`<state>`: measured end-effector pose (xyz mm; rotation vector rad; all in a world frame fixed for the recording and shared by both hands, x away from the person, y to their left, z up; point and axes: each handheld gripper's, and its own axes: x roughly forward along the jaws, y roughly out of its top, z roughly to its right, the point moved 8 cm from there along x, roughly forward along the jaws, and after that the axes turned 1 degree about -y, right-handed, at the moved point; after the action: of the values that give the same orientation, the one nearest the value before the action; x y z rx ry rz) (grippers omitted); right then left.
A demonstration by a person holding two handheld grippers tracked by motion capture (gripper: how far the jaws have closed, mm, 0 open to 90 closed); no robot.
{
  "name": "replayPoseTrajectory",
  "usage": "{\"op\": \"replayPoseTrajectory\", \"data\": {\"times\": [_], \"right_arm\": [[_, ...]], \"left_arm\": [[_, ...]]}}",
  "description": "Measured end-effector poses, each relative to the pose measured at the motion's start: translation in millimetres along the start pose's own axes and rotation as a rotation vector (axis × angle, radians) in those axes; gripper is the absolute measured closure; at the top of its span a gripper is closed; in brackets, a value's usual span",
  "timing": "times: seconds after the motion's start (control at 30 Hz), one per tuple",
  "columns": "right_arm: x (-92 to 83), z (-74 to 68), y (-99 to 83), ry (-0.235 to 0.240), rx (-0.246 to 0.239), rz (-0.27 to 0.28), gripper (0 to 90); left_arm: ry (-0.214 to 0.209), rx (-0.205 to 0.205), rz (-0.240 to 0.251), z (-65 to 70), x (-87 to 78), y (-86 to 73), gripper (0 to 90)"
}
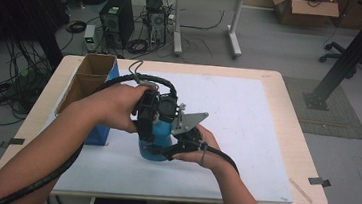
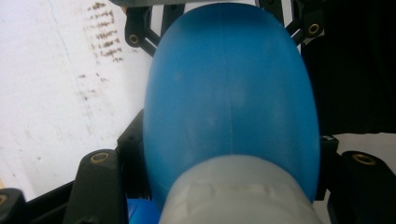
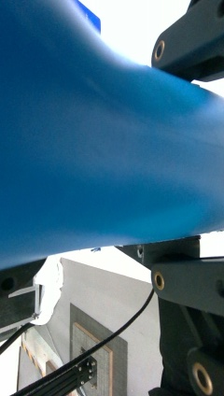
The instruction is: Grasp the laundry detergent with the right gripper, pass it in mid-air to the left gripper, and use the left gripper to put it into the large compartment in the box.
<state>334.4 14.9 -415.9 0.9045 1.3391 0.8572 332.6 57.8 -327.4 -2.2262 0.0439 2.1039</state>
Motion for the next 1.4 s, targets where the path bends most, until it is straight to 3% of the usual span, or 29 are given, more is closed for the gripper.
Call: {"op": "replayPoseTrajectory", "data": {"times": [0.13,0.73,0.93,0.97,1.17,1.4], "right_arm": [[0.5,-0.1,-0.7,-0.003,-0.004,-0.002,45.3],[-4.4,-0.2,2.5,-0.009,-0.018,0.032,42.5],[-8.8,0.4,2.7,-0.022,-0.021,0.041,35.5],[-8.9,0.0,2.9,-0.024,-0.006,0.044,31.3],[-13.8,-1.0,2.7,-0.031,-0.003,0.058,30.0],[-21.9,2.1,5.5,-0.052,0.003,0.078,17.4]], "left_arm": [[0.004,-0.019,-0.014,1.1,0.7,0.4,38.1],[0.021,-0.032,-0.046,1.0,-8.7,7.2,38.8],[0.025,-0.041,-0.018,-1.2,-15.1,10.0,38.7],[0.027,-0.039,-0.021,-1.5,-16.5,10.4,38.8],[0.037,-0.047,-0.025,-2.6,-20.3,13.4,38.7],[0.031,-0.047,-0.041,-1.2,-20.5,16.7,38.6]]}}
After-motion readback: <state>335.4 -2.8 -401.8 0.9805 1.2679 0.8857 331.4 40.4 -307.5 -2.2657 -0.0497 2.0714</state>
